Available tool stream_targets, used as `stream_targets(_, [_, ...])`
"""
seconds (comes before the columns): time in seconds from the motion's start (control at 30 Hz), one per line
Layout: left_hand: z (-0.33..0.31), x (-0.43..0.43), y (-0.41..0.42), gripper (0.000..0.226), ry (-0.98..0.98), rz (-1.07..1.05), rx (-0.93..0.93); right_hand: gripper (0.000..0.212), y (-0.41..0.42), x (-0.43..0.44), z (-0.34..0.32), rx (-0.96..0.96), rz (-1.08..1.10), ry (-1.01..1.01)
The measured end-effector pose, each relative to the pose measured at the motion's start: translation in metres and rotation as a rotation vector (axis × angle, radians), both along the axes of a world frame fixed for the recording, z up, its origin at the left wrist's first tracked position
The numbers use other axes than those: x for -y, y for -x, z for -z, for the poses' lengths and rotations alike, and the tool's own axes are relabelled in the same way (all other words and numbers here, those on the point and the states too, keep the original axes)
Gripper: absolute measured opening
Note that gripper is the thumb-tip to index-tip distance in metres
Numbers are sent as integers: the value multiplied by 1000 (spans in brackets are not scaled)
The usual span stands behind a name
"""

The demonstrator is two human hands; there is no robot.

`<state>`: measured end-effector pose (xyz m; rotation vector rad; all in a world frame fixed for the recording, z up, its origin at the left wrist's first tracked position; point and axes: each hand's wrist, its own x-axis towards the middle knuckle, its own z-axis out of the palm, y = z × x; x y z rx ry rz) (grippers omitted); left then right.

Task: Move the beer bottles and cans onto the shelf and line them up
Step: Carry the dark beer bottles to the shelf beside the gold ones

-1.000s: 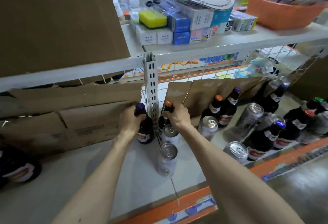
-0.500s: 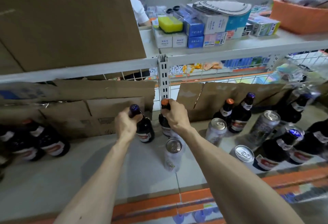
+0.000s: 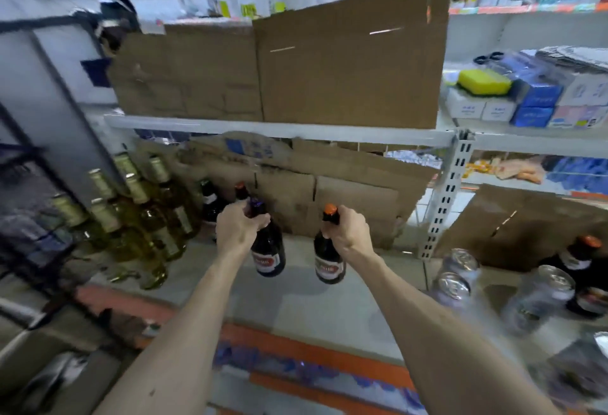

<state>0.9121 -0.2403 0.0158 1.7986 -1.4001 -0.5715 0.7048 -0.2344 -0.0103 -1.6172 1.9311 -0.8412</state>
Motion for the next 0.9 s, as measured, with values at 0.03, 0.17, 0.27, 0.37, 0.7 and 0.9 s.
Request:
stream_targets(0.03, [0, -2, -18, 15, -9, -2, 9, 8, -18, 0, 1, 9, -12, -13])
stream_targets(0.17, [11, 1, -90, 16, -41, 6, 30, 8, -84, 5, 3, 57, -28, -57])
stream_targets(0.27, [17, 7, -141, 16, -20, 23, 44, 12, -136, 17, 7, 36, -24, -43])
stream_targets(0.37, [22, 21, -182, 19, -30, 65, 79, 14, -183, 34, 10, 11, 5, -32])
stream_targets(0.7, [41, 76, -219, 15, -40, 172, 90, 13, -245, 59, 21, 77, 147, -34])
stream_targets(0.9, [55, 94, -215, 15, -88, 204, 16, 15, -241, 68, 33, 56, 155, -37])
